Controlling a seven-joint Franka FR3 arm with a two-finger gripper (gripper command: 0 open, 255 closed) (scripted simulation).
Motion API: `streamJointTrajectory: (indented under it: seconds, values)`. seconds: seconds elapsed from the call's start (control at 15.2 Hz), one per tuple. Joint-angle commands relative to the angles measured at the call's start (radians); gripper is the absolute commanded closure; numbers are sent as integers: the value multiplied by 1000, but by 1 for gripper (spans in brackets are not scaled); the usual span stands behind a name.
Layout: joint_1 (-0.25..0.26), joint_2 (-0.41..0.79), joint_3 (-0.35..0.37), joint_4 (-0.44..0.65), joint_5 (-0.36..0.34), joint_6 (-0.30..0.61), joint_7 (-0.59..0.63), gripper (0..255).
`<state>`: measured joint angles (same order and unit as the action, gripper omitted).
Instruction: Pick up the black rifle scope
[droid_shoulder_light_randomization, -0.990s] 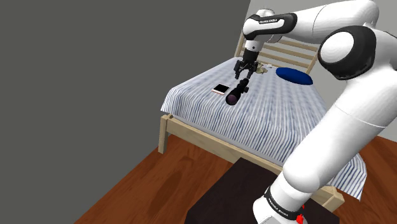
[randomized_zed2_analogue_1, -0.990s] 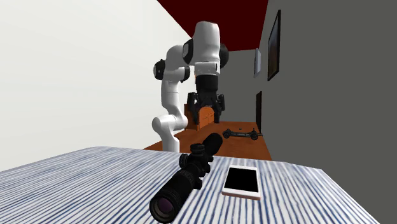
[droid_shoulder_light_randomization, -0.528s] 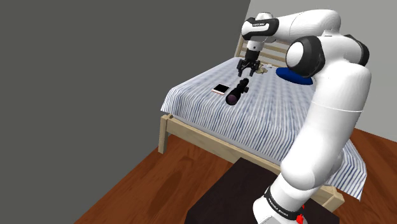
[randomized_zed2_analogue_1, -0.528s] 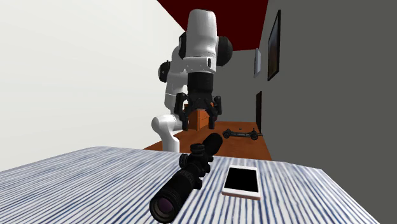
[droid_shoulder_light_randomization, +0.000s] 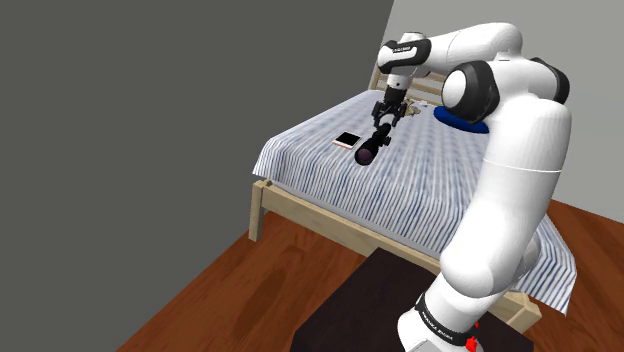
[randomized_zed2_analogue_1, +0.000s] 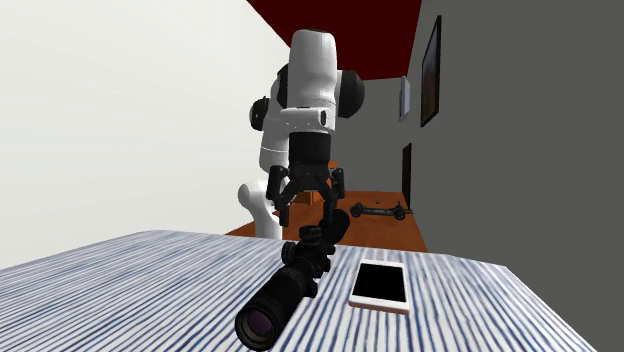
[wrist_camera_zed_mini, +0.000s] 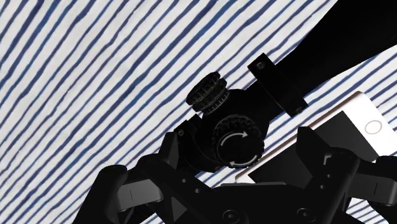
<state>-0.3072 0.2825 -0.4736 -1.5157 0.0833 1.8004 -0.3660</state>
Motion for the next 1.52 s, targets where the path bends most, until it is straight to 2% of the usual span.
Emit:
streamJointTrajectory:
  seconds: [0.0,0.07,0.13,0.73,1.45]
  values:
    - [0,3,1,-20,2,24,-1,0]
    - [0,3,1,-20,2,24,-1,0]
    - [0,6,1,-18,3,24,-1,255]
    - [0,3,1,-20,2,24,-1,255]
    - [-15,17,-3,147,7,-130,-5,255]
